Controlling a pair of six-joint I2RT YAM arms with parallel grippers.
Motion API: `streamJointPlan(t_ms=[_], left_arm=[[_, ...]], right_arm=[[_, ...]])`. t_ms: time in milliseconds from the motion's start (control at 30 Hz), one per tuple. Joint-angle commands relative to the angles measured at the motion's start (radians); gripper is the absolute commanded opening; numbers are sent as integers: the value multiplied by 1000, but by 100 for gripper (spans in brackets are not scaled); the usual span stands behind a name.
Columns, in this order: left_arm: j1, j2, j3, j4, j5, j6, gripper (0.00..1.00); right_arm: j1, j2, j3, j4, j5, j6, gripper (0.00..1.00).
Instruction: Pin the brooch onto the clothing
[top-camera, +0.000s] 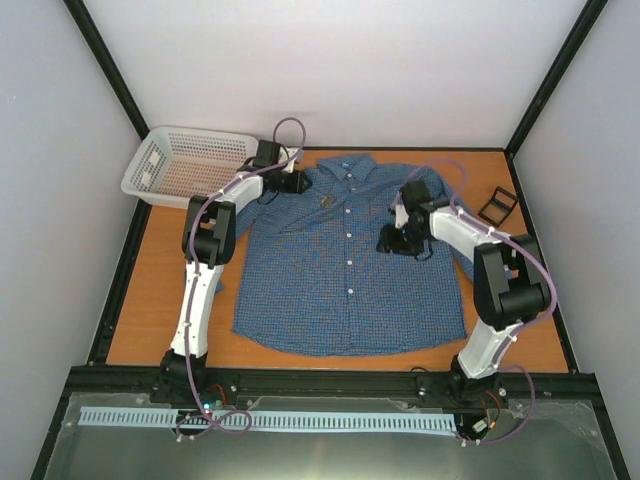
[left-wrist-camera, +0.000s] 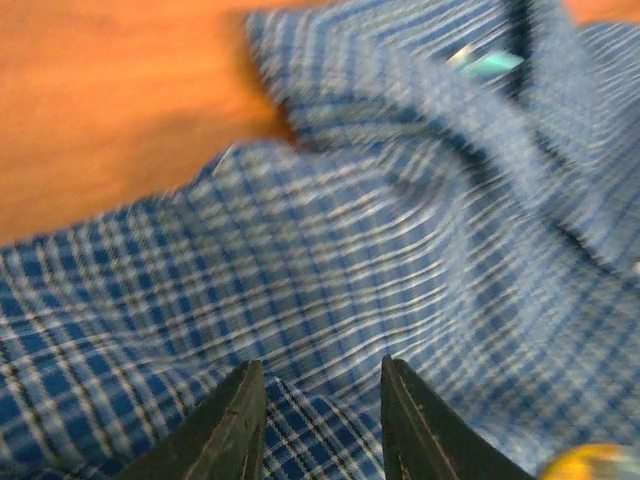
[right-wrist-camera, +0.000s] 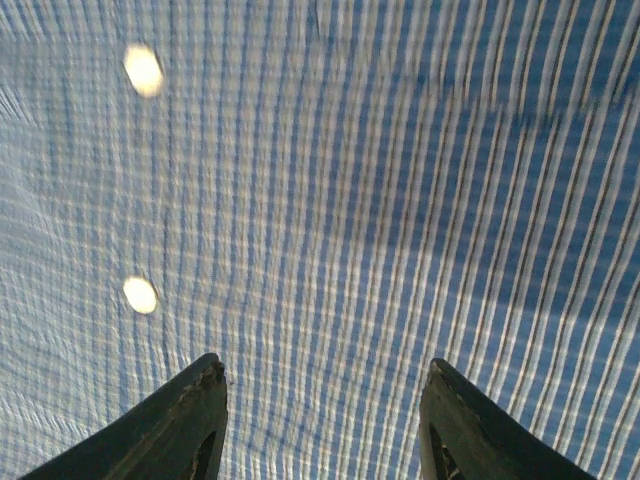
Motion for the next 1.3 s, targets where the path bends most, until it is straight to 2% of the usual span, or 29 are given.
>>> streamJointPlan(t_ms=[0, 167, 300, 467, 600, 800, 867, 933, 1000, 1100, 1167, 1267], left_arm=[[19, 52, 90, -86, -92, 18, 35], [40, 130, 183, -158, -138, 38, 36], [48, 143, 195, -159, -123, 75, 36], [48, 92, 168, -148, -118, 108, 44], [48, 33, 161, -148, -139, 155, 52], [43, -66, 165, -184, -114, 151, 59], [32, -153, 128, -185, -79, 147, 62], [20, -279, 51, -160, -34, 133, 64], [13, -452, -105, -79, 23, 101, 66], [13, -756, -380, 95, 83, 68, 76], [13, -946, -519, 172, 101, 90, 81], [14, -1184, -651, 191, 85, 142, 87]], right_arm=[[20, -120, -181, 95, 22, 64, 52], [20, -202, -349, 129, 94, 125, 53], [19, -259, -449, 167, 130, 171, 53], [17, -298, -538, 210, 115, 237, 53], [9, -394, -625, 217, 144, 296, 54], [0, -548, -588, 127, 166, 263, 59], [-2, -631, -522, 74, 195, 223, 63], [-11, -717, -444, 9, 243, 164, 74], [-22, -799, -353, -59, 291, 93, 85], [-48, -900, -188, -148, 348, 4, 99], [-52, -953, -79, -183, 354, -46, 100], [-52, -1008, 77, -220, 353, -89, 100]])
